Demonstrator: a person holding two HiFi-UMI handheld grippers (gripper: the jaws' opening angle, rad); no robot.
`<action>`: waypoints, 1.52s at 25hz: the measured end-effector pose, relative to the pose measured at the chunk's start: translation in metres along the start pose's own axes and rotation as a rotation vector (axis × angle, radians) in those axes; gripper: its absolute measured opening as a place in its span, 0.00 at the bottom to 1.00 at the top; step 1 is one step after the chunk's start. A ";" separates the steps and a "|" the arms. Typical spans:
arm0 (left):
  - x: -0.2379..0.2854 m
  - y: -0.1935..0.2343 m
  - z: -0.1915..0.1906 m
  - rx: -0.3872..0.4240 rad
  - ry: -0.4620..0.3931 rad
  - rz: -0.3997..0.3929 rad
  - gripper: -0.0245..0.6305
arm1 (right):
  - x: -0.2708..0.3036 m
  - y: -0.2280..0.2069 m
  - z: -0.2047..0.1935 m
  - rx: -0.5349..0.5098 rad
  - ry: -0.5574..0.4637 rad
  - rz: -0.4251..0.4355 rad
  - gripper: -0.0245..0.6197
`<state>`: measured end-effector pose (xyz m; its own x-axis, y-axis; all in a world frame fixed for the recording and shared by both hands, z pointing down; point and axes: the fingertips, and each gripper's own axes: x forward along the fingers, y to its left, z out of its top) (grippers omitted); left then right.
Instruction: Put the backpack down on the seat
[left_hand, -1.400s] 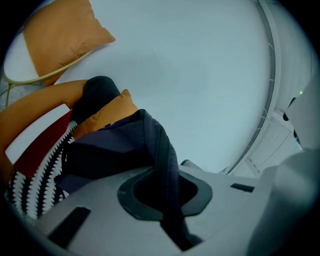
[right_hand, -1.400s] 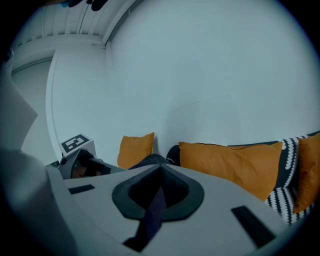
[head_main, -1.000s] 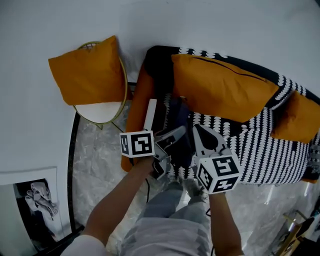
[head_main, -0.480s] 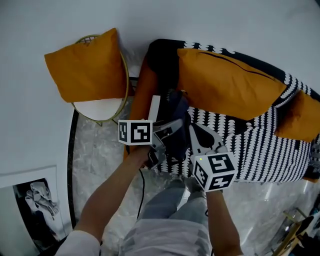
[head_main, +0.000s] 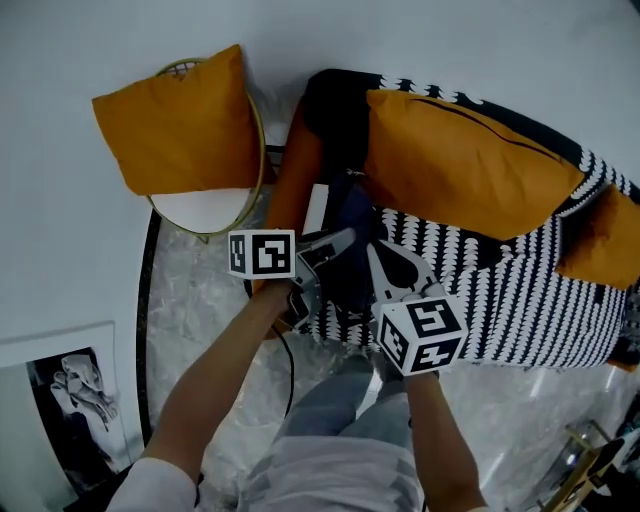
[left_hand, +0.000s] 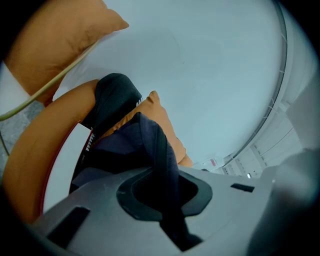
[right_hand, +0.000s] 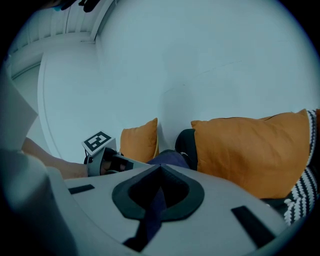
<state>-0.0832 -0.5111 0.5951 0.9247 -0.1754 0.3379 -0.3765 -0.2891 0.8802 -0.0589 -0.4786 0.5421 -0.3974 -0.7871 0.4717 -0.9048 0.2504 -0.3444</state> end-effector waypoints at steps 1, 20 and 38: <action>-0.001 0.001 0.000 0.003 0.002 0.007 0.08 | 0.000 0.000 0.000 0.000 0.000 0.005 0.04; -0.052 0.069 0.021 0.039 -0.007 0.206 0.08 | 0.017 0.022 -0.007 -0.020 0.048 0.060 0.04; -0.086 0.110 0.027 0.162 -0.053 0.416 0.20 | 0.019 0.037 -0.016 -0.048 0.081 0.088 0.04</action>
<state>-0.2053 -0.5532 0.6538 0.6901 -0.3545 0.6309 -0.7236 -0.3265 0.6081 -0.1024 -0.4759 0.5512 -0.4848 -0.7130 0.5065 -0.8715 0.3448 -0.3487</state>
